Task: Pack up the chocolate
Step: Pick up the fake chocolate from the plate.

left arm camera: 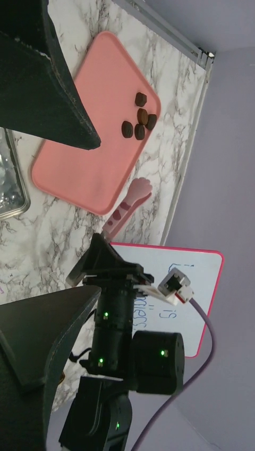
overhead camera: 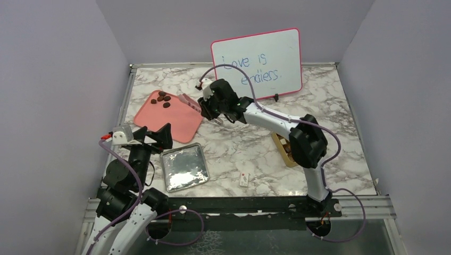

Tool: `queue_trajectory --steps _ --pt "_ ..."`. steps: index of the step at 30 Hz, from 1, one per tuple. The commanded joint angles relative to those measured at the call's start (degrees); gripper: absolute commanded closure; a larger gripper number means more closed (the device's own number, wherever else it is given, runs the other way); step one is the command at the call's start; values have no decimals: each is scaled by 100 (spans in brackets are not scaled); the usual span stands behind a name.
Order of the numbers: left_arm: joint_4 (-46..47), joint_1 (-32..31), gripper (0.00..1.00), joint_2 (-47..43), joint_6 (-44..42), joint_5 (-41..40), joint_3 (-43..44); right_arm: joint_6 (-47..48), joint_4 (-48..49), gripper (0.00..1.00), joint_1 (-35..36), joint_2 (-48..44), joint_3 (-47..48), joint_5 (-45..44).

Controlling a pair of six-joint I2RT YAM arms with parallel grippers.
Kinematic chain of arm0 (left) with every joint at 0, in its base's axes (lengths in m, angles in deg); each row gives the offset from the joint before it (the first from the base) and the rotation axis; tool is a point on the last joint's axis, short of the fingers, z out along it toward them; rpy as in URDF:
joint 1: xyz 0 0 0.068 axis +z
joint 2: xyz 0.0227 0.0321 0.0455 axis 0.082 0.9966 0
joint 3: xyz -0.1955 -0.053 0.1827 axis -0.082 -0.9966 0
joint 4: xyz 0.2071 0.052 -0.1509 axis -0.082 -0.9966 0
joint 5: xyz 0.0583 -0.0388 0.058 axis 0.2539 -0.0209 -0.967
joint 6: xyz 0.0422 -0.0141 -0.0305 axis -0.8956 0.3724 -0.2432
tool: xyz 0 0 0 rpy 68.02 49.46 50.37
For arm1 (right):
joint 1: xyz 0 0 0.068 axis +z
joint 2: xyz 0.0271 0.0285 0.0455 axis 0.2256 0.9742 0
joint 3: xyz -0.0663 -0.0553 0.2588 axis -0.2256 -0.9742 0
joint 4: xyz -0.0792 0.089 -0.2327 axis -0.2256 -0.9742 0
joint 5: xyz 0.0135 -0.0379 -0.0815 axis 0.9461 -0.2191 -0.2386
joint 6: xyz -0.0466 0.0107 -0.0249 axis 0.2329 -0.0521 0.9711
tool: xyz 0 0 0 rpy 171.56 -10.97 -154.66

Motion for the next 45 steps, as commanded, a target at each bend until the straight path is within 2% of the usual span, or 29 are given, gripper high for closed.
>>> queue_trajectory --steps 1,4,10,12,18,29,33,45 --pt "-127 -66 1 -83 53 -245 232 953 92 66 238 722 975 111" --pt "-159 -79 1 -96 53 -256 243 1421 -195 65 372 1375 1767 -1" --pt "-178 -108 1 -76 45 -242 252 1590 -901 63 382 2527 3436 220" --pt "-179 -115 1 -60 53 -237 242 1616 -896 63 386 2751 3712 255" --pt "-194 -136 1 -105 44 -234 238 1864 -653 61 373 3047 3820 -60" --pt "-187 -190 1 -125 61 -211 226 1937 -671 58 317 3363 4079 45" --pt "-189 -203 1 -125 60 -209 221 1907 -702 58 287 3530 4282 -181" --pt "-189 -212 1 -86 62 -201 211 1785 -724 57 198 3681 4285 135"
